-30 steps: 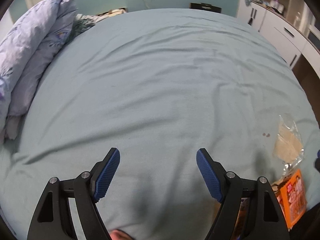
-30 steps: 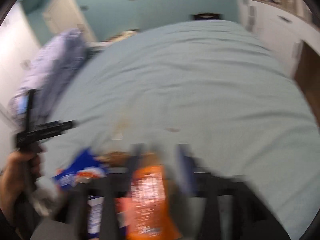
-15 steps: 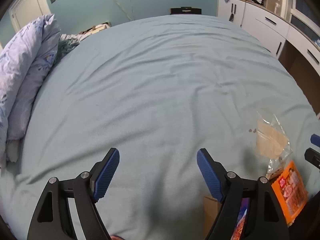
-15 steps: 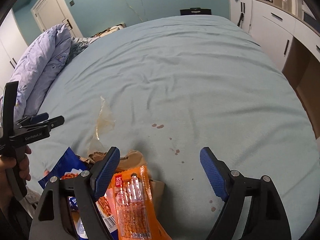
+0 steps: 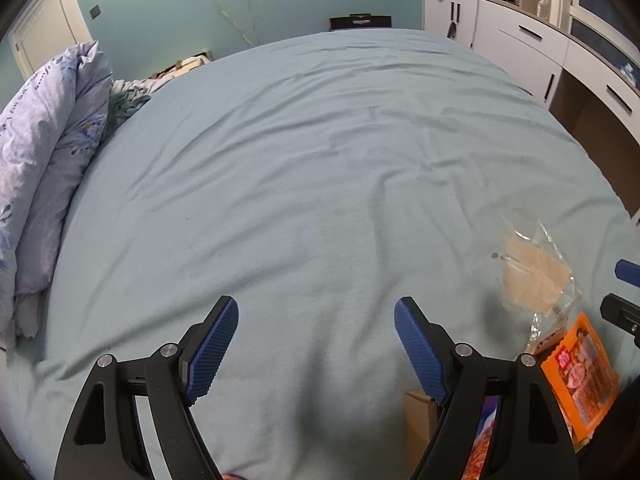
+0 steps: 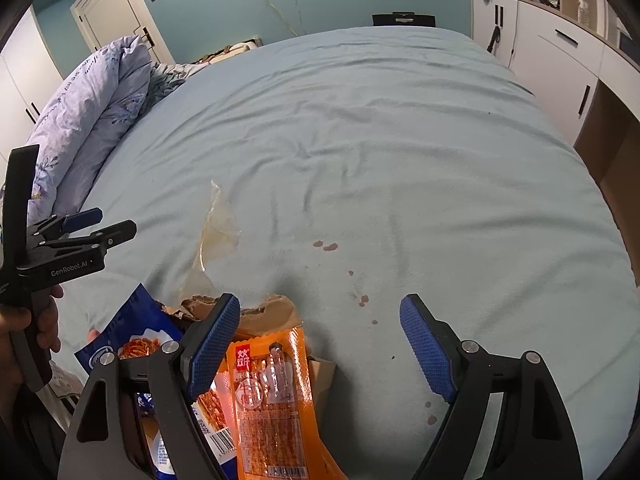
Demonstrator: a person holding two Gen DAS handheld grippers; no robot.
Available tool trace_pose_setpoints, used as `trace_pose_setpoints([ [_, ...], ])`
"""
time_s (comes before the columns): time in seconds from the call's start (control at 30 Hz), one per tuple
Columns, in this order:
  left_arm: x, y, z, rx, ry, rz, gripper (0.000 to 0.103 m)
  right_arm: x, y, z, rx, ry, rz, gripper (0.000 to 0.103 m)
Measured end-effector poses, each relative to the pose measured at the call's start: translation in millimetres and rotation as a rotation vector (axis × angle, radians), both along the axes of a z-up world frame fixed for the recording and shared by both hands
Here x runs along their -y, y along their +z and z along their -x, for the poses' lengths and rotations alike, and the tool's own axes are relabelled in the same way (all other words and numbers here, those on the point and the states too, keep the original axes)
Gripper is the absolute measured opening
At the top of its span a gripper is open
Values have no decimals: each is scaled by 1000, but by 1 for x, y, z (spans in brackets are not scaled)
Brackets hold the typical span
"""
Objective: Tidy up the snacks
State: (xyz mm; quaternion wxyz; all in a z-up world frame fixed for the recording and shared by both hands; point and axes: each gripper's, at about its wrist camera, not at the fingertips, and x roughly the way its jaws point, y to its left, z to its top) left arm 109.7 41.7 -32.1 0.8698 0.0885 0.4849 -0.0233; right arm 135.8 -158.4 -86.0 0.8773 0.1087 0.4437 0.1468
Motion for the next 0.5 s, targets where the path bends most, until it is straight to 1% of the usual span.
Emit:
trace_pose_setpoints([
  [0.5,2,1,3,-6,24,6,82,-3,0,-3,1,-1,18,82],
])
